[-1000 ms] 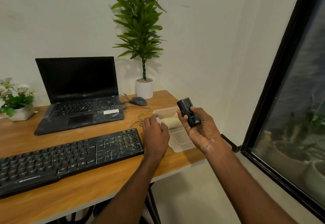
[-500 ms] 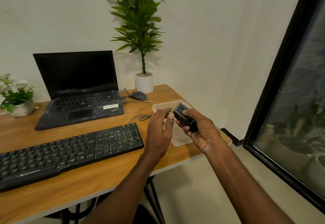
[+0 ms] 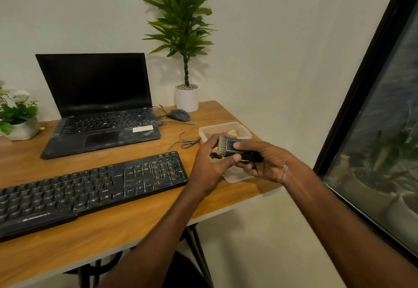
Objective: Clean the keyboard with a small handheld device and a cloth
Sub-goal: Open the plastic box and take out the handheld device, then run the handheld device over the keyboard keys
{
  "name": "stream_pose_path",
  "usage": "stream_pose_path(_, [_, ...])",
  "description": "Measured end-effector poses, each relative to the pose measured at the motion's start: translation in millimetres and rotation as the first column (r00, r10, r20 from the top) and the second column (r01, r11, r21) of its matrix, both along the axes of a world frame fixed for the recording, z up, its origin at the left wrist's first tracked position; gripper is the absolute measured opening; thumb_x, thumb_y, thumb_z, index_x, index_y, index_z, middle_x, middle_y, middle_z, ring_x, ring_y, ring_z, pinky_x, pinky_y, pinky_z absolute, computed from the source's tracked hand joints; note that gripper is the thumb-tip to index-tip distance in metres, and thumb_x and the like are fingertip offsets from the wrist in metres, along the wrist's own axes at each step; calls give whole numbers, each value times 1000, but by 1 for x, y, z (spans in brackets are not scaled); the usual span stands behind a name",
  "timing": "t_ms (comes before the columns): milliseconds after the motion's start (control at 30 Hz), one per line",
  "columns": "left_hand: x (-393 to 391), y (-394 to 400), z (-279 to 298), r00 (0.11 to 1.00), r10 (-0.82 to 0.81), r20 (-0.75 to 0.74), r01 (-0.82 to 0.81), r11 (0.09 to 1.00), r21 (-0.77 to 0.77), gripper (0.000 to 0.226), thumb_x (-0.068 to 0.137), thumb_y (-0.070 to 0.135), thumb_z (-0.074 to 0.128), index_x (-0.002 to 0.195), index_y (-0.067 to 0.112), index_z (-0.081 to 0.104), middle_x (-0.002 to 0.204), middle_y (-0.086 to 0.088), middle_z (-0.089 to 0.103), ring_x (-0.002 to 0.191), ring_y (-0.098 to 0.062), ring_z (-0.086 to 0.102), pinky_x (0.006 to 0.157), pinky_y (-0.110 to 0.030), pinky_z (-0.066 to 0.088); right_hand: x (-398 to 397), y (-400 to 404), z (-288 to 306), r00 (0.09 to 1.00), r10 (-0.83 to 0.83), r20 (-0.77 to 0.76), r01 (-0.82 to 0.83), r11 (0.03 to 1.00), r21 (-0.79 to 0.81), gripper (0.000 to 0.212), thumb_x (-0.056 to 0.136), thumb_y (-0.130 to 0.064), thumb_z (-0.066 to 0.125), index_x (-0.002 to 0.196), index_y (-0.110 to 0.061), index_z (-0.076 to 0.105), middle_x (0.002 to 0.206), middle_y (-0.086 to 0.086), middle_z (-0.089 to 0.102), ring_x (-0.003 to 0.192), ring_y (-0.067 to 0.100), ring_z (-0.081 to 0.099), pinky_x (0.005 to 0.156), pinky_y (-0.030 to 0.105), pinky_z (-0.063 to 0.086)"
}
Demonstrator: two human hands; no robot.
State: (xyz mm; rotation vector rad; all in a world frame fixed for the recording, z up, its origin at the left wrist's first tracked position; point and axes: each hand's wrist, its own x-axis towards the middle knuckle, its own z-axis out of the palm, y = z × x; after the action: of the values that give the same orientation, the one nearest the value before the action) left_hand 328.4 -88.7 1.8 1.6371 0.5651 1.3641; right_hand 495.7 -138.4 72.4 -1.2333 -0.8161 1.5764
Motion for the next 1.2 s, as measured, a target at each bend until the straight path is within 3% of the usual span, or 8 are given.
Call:
stream_pose_path(167, [-2,5,-4,999,37,40,-34,997,-67,48,78,15,90,121,12,68,111,-3,77,106,-22,73,89,-37,61,-17,8,-5,990,-105,-90,96,991,-99,38,79,-13,84,114,-6,70,98,15,75,70,19,66,58,23,53])
stream_pose_path(300, [-4,8,-5,991,107,82,-97,988,-119,52,75,14,94,121,15,70,112,-6,77,109,-27,73,91,-39,61,-40,12,-9,962,-259,-84,259,966,-12,29,80,-10,83,106,-5,71,87,14,75,64,18,66,53,25,55])
stream_pose_path(500, [-3,5,-3,987,147,61,-138,981,-135,55,72,7,97,120,16,71,111,-6,77,108,-22,73,88,-33,61,-40,10,-9,957,-265,-120,280,950,135,56,81,-5,81,133,-3,59,113,23,73,80,26,75,65,34,60])
stream_pose_path(667, [-24,-9,11,978,208,-26,-209,969,-132,74,76,29,97,140,30,59,132,13,66,124,-7,63,98,-34,59,-48,11,-2,935,-316,-162,343,921,183,65,80,4,79,137,-10,51,123,29,67,78,32,75,60,36,59])
stream_pose_path(900, [-172,-33,54,827,510,-238,-483,860,165,56,96,43,74,146,25,55,131,15,63,119,4,60,90,-20,55,-124,21,9,970,-166,-177,201,958,206,71,82,3,78,142,-11,43,113,25,71,79,34,74,58,33,57])
stream_pose_path(1033, [-298,-51,40,658,579,-480,-537,809,239,90,82,76,69,156,31,45,155,8,53,139,-6,50,108,-37,48,-190,27,13,992,-25,-125,58,961,272,74,81,6,78,140,-20,42,122,23,69,90,36,75,71,43,61])
stream_pose_path(1100, [-352,-65,33,567,572,-593,-593,783,189,112,70,87,65,163,31,36,166,1,41,146,-13,41,112,-40,41,-227,28,14,997,33,-73,-10,955,295,83,80,8,78,145,-25,40,128,20,63,98,39,74,80,50,63])
stream_pose_path(1200, [-409,-81,25,544,528,-652,-661,748,54,142,50,99,68,167,31,25,173,-3,28,153,-22,34,113,-41,38,-277,28,13,991,119,57,-131,927,352,78,80,9,79,138,-31,44,130,15,56,103,39,71,79,51,63])
